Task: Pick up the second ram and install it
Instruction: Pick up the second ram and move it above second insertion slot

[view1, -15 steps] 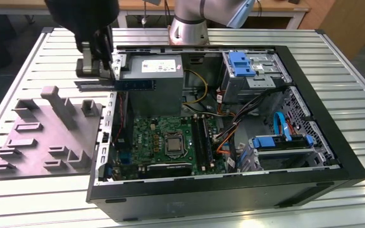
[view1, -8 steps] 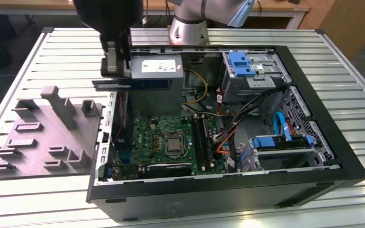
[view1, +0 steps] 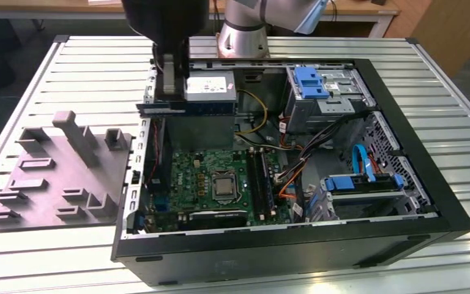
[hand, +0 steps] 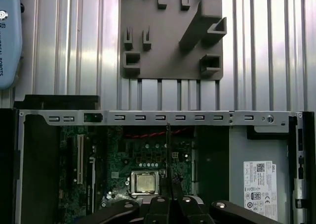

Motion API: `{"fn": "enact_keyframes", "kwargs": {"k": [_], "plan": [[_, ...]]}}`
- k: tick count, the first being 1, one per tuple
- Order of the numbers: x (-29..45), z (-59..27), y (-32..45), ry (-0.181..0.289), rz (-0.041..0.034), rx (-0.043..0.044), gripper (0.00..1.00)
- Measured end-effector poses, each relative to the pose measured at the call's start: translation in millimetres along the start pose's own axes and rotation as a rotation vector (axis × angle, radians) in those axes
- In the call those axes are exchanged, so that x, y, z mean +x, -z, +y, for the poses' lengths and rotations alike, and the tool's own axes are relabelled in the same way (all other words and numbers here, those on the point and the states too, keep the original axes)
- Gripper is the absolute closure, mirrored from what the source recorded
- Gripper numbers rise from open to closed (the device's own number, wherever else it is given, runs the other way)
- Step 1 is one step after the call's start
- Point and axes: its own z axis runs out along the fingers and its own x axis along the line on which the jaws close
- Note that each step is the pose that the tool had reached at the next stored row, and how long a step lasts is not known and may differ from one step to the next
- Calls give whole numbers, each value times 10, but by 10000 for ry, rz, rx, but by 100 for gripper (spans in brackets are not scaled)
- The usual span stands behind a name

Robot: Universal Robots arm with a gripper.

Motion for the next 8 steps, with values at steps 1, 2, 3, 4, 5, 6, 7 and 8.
{"fn": "enact_keyframes", "kwargs": {"k": [1, 2, 3, 4, 5, 6, 7, 8], "plan": [[0, -25, -2, 0, -1, 0, 89], [0, -48, -6, 0, -1, 0, 89], [1, -67, -12, 0, 0, 0, 89], [2, -83, -20, -1, -1, 0, 89], [3, -99, -30, 0, -1, 0, 89], [4, -113, -43, 0, -2, 1, 89], [5, -128, -57, 0, -1, 0, 89], [6, -144, -72, -1, 0, -1, 89]]}}
